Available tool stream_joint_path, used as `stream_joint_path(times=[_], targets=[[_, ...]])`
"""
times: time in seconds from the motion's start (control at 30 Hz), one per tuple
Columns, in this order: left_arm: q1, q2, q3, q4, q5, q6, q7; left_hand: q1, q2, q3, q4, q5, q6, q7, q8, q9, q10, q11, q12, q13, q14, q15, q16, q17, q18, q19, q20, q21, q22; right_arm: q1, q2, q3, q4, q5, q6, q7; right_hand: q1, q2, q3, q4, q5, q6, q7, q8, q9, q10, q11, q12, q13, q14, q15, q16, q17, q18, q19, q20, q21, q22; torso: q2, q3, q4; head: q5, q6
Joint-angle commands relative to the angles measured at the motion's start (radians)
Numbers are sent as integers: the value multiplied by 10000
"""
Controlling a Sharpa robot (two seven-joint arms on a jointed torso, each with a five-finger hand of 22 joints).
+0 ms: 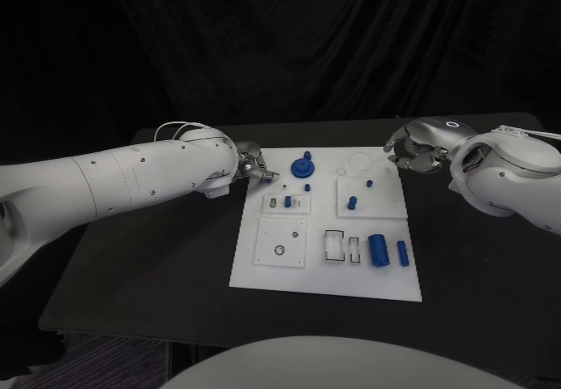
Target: Assemble the parts on the task board
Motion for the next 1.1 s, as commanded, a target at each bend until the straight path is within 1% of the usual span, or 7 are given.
stream_joint_path(times=[0.03,0.27,0.37,0.47,0.57,0.9,1.1], targets=[[-23,31,9,-14,55,-143,217,71,2,65,-3,65,-65,24,-61,-11,1046,82,28,2629,1020,74,26,2633,32,-62,8,-52,1101,-23,-4,7,16,-30,110,-192,40,31,63,-3,23,24,-7,33,-13,628,57,-32,2180,886,53,-58,2285,93,-67,30,-47,1777,1,1,-3,-13,1],[-28,37,9,-35,55,-167,196,178,9,152,-14,436,-19,31,-173,-41,1053,97,34,2633,1020,96,26,2633,26,-41,34,-41,1140,-23,-3,7,15,-30,153,-208,40,31,63,-3,23,24,-7,33,-13,628,57,-32,2180,886,53,-58,2285,93,-67,30,-47,1777,0,2,-2,-15,1],[-31,35,9,-40,55,-173,193,288,14,290,-17,876,25,7,-212,2,1053,80,34,2633,1020,87,26,2633,25,-25,34,-40,1169,-23,0,7,14,-30,184,-217,37,28,70,-10,23,24,-10,34,-16,629,55,-32,2182,885,52,-62,2282,92,-66,30,-45,1778,7,1,1,-7,1],[-33,34,9,-43,55,-181,197,368,50,407,-26,941,42,-10,-214,33,1053,63,34,2633,1020,79,26,2633,27,-25,28,-47,1175,-24,3,7,11,-30,209,-225,37,28,70,-10,23,24,-10,34,-16,629,55,-32,2181,885,52,-62,2283,92,-66,30,-46,1778,8,1,2,-8,1],[-36,30,9,-40,55,-174,206,570,-39,740,-49,1353,40,-40,-243,115,1053,36,34,2633,1020,52,26,2633,25,-13,4,-54,1202,-24,5,7,10,-30,226,-233,37,28,72,-11,23,24,-11,34,-17,626,54,-34,2178,885,51,-60,2284,93,-68,30,-49,1777,10,2,7,5,1],[-41,-41,9,44,59,-160,309,733,-174,1112,-82,1519,49,-61,-264,196,1047,16,29,2629,1020,33,26,2633,33,-31,-14,-102,1203,-24,1,8,12,-30,234,-254,38,27,79,-18,26,21,-13,34,-20,624,52,-35,2176,883,50,-69,2278,95,-71,29,-59,1774,0,-1,11,13,1],[-43,-121,9,118,60,-487,685,814,-231,1308,-107,1525,71,-70,-262,239,972,11,-37,2588,1020,32,26,2633,51,-80,-20,-175,1173,-24,9,8,7,-29,241,-263,38,27,79,-18,26,21,-13,34,-20,624,52,-35,2176,883,50,-69,2278,95,-71,29,-59,1774,0,6,5,33,1]])
